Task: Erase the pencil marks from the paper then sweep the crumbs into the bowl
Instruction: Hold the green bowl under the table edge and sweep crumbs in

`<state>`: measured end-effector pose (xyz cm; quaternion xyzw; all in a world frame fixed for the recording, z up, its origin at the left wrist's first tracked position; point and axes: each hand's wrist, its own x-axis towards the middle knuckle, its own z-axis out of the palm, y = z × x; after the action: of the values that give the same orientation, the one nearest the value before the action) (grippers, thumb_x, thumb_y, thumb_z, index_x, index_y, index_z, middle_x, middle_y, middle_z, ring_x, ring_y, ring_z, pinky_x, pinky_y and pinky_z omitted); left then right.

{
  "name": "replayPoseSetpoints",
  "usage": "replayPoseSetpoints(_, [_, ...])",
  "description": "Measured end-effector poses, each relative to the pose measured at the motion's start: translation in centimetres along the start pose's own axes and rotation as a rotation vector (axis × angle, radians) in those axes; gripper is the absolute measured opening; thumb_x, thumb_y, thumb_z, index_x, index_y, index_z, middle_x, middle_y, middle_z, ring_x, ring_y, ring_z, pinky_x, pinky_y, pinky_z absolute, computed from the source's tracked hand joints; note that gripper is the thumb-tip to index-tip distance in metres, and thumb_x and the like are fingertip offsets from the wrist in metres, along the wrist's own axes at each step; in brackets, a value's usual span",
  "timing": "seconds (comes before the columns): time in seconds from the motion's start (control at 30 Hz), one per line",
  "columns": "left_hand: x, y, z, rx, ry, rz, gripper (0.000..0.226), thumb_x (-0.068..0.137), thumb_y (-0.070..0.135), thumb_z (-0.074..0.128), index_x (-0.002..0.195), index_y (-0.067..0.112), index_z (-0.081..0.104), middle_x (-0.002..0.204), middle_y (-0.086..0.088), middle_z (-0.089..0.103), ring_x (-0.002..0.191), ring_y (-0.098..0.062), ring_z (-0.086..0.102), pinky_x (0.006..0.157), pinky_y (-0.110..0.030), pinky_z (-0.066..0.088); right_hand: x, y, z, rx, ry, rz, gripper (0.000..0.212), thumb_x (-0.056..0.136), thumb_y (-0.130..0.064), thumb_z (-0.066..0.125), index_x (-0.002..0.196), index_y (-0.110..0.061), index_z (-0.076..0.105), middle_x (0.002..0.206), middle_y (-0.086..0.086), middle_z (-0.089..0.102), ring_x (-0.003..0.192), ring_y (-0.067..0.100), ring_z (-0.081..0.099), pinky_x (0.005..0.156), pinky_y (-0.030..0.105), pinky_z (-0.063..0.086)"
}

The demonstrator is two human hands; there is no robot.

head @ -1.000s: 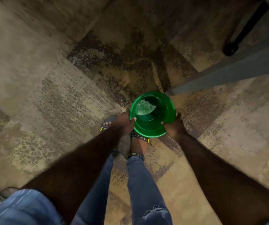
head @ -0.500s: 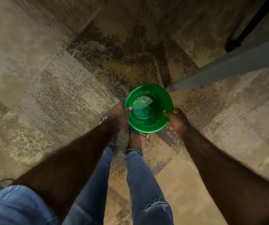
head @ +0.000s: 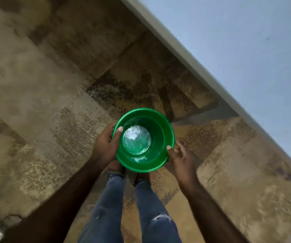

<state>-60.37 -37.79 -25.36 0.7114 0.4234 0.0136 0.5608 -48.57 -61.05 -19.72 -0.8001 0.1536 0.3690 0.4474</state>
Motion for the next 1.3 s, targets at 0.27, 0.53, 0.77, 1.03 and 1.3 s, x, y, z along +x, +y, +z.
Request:
replayPoseSetpoints(0.27, [-3.4, 7.6, -4.9, -0.082, 0.001, -0.007, 0.019, 0.112, 0.036, 0.058, 0.118, 0.031, 0.076, 0.101, 0.013, 0.08, 0.094, -0.008, 0.076, 0.083, -0.03, 0.062, -8.2, -7.2, -2.0, -0.301, 0.069, -0.271, 0.064, 0.099, -0.044, 0.072, 0.157, -0.028, 0.05, 0.155, -0.009, 0.056, 0.139, 0.011, 0.057, 0.116, 0.043, 0.052])
replayPoseSetpoints(0.53, [-3.5, 12.6, -5.2, -0.08, -0.008, 0.062, 0.021, 0.111, 0.038, 0.059, 0.111, 0.053, 0.075, 0.102, 0.02, 0.08, 0.091, 0.0, 0.075, 0.076, -0.028, 0.057, -11.0, -17.0, -9.2, -0.464, 0.239, -0.905, 0.036, 0.107, -0.037, 0.059, 0.14, -0.024, 0.067, 0.139, -0.015, 0.066, 0.134, 0.003, 0.06, 0.111, 0.014, 0.044])
replayPoseSetpoints(0.77, [-3.5, 16.1, -2.9, -0.055, 0.031, 0.076, 0.025, 0.11, 0.026, 0.06, 0.105, 0.046, 0.074, 0.097, 0.029, 0.077, 0.085, 0.011, 0.07, 0.07, -0.002, 0.048, 0.9, -25.1, -19.7, -0.67, 0.452, -0.873, 0.063, 0.112, -0.044, 0.042, 0.165, -0.01, 0.036, 0.171, 0.007, 0.036, 0.161, 0.021, 0.03, 0.133, 0.04, 0.027])
replayPoseSetpoints(1.03, [-3.6, 17.2, 0.6, -0.052, 0.09, 0.058, 0.02, 0.11, 0.027, 0.059, 0.112, 0.041, 0.073, 0.101, 0.034, 0.075, 0.088, 0.013, 0.069, 0.069, -0.002, 0.047, 11.1, -29.0, -23.3, -1.138, 0.249, -0.744, 0.101, 0.1, -0.085, 0.012, 0.17, -0.015, -0.012, 0.179, 0.004, -0.019, 0.165, 0.02, -0.02, 0.135, 0.052, -0.008])
replayPoseSetpoints(1.3, [-3.1, 17.3, 2.1, -0.056, 0.145, 0.066, 0.026, 0.101, 0.063, 0.05, 0.113, 0.057, 0.072, 0.1, 0.019, 0.078, 0.085, -0.004, 0.073, 0.075, -0.039, 0.059, 4.1, -24.6, -16.6, -1.33, 0.015, -1.086, 0.11, 0.098, -0.086, 0.023, 0.17, -0.009, -0.007, 0.179, 0.013, -0.017, 0.167, 0.027, -0.015, 0.136, 0.058, 0.006])
